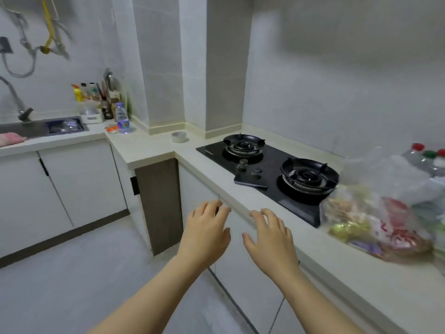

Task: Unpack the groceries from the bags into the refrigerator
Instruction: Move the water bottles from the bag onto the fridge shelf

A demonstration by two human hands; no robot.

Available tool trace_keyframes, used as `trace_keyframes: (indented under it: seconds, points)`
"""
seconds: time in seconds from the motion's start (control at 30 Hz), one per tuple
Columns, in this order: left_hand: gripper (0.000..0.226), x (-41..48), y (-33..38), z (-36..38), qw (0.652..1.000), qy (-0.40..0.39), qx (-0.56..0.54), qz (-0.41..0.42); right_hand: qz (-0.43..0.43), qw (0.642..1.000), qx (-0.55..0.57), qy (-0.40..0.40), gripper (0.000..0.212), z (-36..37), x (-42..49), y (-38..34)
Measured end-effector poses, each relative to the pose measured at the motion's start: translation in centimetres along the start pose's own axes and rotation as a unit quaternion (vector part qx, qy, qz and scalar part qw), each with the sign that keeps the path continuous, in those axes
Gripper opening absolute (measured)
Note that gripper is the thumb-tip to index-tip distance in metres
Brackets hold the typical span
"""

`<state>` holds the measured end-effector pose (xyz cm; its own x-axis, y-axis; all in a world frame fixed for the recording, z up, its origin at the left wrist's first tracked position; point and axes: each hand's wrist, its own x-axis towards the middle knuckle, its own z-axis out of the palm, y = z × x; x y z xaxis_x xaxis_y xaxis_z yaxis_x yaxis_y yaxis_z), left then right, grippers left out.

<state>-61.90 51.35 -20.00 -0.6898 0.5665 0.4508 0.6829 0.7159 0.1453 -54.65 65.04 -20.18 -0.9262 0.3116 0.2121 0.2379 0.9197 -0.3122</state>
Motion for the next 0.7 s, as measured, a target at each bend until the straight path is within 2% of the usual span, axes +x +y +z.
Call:
trace_keyframes:
  seconds: [0.23, 0.47, 0.7]
  points:
    - [0.043, 3.0, 6.6, 4.3, 0.994, -0.023, -0.073, 0.074, 0.094, 0.995, -0.009, 0.019, 0.050, -1.3, -1.8, 7.1]
    - [0.044, 8.1, 12.5, 7.5, 0.988, -0.041, -0.090, 0.115, 0.153, 0.987, -0.013, 0.053, 0.049, -3.6, -0.7, 13.8]
    - [0.038, 13.5, 18.9, 11.6, 0.969, 0.002, -0.142, 0.200, 0.203, 0.975, -0.020, 0.086, 0.049, -6.2, 1.0, 21.3]
